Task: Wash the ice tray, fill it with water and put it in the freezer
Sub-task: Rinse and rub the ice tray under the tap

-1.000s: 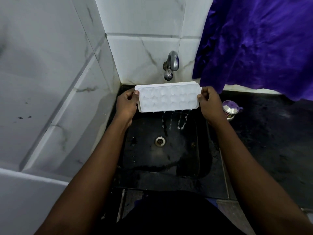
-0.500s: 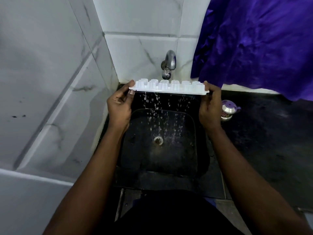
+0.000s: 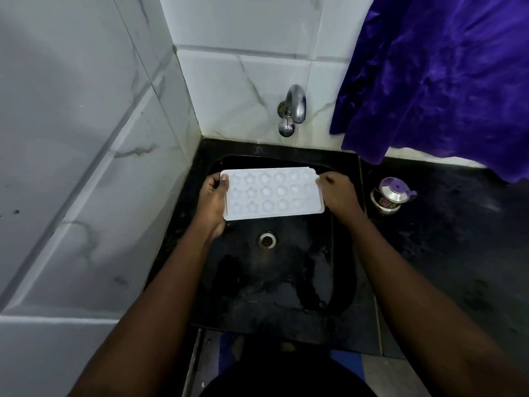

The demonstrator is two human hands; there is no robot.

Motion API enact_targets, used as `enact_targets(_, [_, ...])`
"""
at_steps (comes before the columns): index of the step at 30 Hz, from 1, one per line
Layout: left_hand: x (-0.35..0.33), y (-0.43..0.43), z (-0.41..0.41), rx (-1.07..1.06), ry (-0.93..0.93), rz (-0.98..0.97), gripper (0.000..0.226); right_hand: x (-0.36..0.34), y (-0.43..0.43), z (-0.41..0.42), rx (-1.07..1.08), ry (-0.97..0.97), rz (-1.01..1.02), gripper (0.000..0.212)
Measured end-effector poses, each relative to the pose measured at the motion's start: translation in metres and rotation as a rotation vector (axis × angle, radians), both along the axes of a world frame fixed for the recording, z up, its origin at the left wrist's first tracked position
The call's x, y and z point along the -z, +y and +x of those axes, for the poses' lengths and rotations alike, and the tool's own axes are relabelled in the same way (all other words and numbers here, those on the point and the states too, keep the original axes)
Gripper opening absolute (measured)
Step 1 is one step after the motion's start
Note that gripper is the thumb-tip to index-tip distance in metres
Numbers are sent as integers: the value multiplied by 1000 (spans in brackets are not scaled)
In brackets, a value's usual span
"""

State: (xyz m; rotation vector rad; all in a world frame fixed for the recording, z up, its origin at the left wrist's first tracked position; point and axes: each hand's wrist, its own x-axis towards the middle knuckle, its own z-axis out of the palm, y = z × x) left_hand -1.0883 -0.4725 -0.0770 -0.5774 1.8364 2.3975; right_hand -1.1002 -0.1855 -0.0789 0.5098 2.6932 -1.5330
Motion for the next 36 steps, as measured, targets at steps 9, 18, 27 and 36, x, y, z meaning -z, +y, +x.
enact_targets(9, [22,-10,-28,-62,-180,213,47,-23,-40,-156,44,-202,-592,27])
enact_targets(18, [23,-17,-38,-36,-199,303,53,-24,-54,-188,159,-222,-984,13])
enact_targets(27, [18,-21,-45,-26,-139,292,49,-19,-39,-177,31,-240,-706,27])
enact_targets(36, [20,-22,-49,-33,-150,288,43,8,-15,-130,-14,-335,-580,28])
